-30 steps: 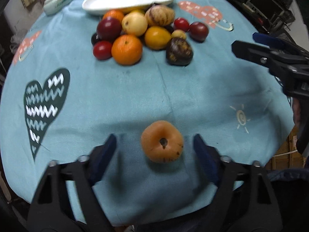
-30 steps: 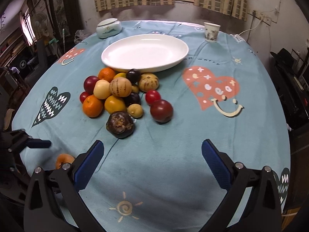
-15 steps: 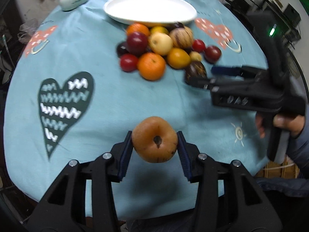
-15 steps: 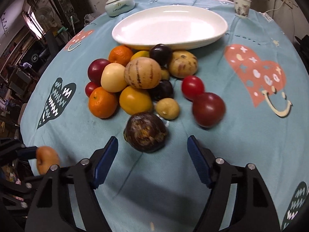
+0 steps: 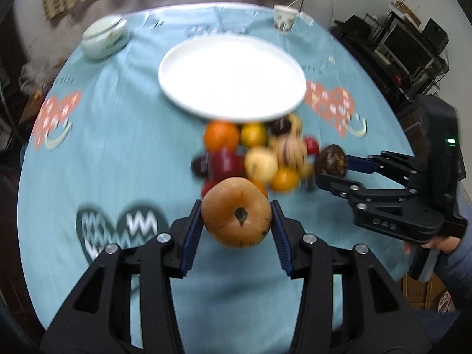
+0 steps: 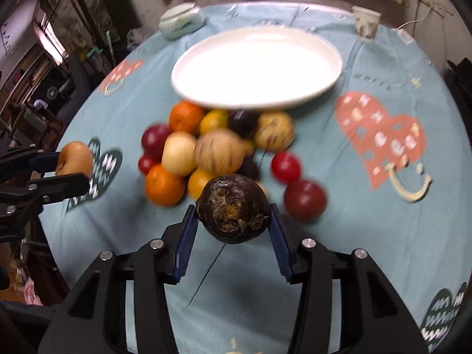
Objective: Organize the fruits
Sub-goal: 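Place the orange fruit on the plate with the left tool while the right tool places the passion fruit, then grasp the dark red plum with the right tool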
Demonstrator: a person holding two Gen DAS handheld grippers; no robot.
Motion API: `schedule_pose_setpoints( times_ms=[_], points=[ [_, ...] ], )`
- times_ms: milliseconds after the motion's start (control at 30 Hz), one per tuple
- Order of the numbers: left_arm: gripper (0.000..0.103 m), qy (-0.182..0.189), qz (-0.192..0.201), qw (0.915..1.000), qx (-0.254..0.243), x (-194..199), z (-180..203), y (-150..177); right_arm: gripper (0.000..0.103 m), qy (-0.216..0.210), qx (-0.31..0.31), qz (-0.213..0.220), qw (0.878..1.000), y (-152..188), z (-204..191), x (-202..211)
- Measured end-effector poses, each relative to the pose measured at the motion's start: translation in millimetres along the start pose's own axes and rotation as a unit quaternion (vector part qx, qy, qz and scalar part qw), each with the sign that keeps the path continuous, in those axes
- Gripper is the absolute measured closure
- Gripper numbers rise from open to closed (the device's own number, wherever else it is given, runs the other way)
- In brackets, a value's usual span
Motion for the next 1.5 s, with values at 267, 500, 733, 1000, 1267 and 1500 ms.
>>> schedule_pose_setpoints(
  times_ms=[267, 500, 733, 1000, 1267, 1500],
  points=[
    [0.058, -0.018, 0.01, 0.9998, -0.002, -45.2, 7.0, -98.3, 0.054, 0.027, 0.003, 0.054, 0.998, -83.7, 18.5, 3.5],
    [0.057, -0.095, -0.01, 0.995, -0.029, -104.3, 14.2, -136.4, 0.055, 0.042, 0.001, 0.021, 0.999, -122.1, 42.1, -56.8],
    [0.056, -0.123, -0.028, 0.9913, -0.039, -137.1, 13.8, -140.6, 0.04, 0.068, 0.015, -0.007, 0.998, -132.5, 59.4, -86.3],
    [0.041, -0.146, 0.024, 0.9879, -0.048, -106.4, 17.6, -137.7, 0.034, 0.059, 0.036, 0.034, 0.997, -128.6, 52.1, -47.7],
    [0.037, -0.14, 0.061, 0.9868, -0.054, -54.9, 29.8, -117.5, 0.034, 0.036, 0.032, 0.047, 0.998, -63.0, 38.4, 2.5],
    [0.035, -0.136, 0.095, 0.984, -0.064, -9.0, 44.7, -98.4, 0.034, 0.033, 0.019, 0.041, 0.998, -10.3, 33.7, 18.7]
  ],
)
Point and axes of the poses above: each gripper's, at about its wrist camera, not at the fingertips, and x roughly against the way its jaws point, z to its right, y to its underside, the point moved 2 cm from there along -x, roughly the way its jaws point, and after that the axes turned 14 degrees about -y, right-handed, at the moved point
